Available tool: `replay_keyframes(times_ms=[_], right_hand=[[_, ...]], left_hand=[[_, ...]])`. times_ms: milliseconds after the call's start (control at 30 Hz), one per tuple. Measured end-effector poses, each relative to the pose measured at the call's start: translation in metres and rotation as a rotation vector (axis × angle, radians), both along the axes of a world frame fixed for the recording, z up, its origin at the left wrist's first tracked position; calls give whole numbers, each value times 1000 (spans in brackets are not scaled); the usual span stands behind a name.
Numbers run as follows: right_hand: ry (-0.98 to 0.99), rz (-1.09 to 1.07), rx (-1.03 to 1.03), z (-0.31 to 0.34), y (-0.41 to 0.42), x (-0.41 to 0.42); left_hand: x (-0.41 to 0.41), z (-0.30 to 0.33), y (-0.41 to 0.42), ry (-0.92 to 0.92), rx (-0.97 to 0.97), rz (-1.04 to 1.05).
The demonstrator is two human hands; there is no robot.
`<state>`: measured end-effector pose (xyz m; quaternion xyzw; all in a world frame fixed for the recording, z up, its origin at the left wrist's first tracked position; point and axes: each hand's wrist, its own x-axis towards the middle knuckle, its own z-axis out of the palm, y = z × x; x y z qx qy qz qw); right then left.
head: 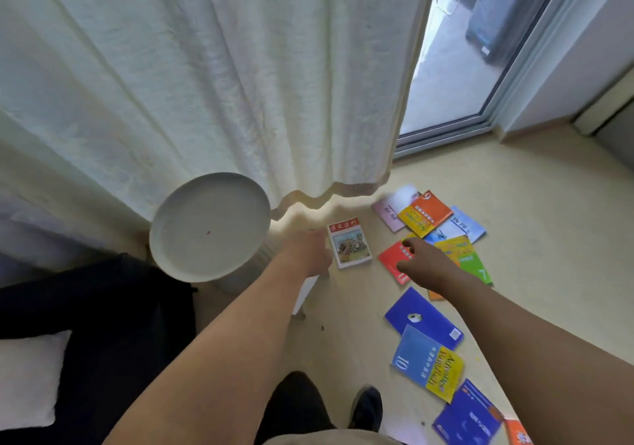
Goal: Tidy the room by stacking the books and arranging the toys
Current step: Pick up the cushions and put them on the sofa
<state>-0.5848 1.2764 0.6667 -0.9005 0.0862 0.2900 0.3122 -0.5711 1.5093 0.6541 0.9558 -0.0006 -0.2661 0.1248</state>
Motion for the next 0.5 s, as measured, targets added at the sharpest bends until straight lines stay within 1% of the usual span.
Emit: replay_keyframes(times_ms=[133, 267, 367, 433, 500], right_hand=[[-16, -62, 65, -6, -42, 20], [-17, -96, 114, -14, -74, 55], [-12, -123, 89, -15, -100, 85], [-2, -158, 57, -14, -122, 107], [24, -183, 12, -9, -142, 131]], left_hand=[[32, 4, -46, -43, 43, -87], [66, -15, -71, 30, 96, -70], [100, -27, -89, 54, 116, -66], [130, -34, -114, 46, 115, -120], [161, -31, -145, 49, 66, -135]])
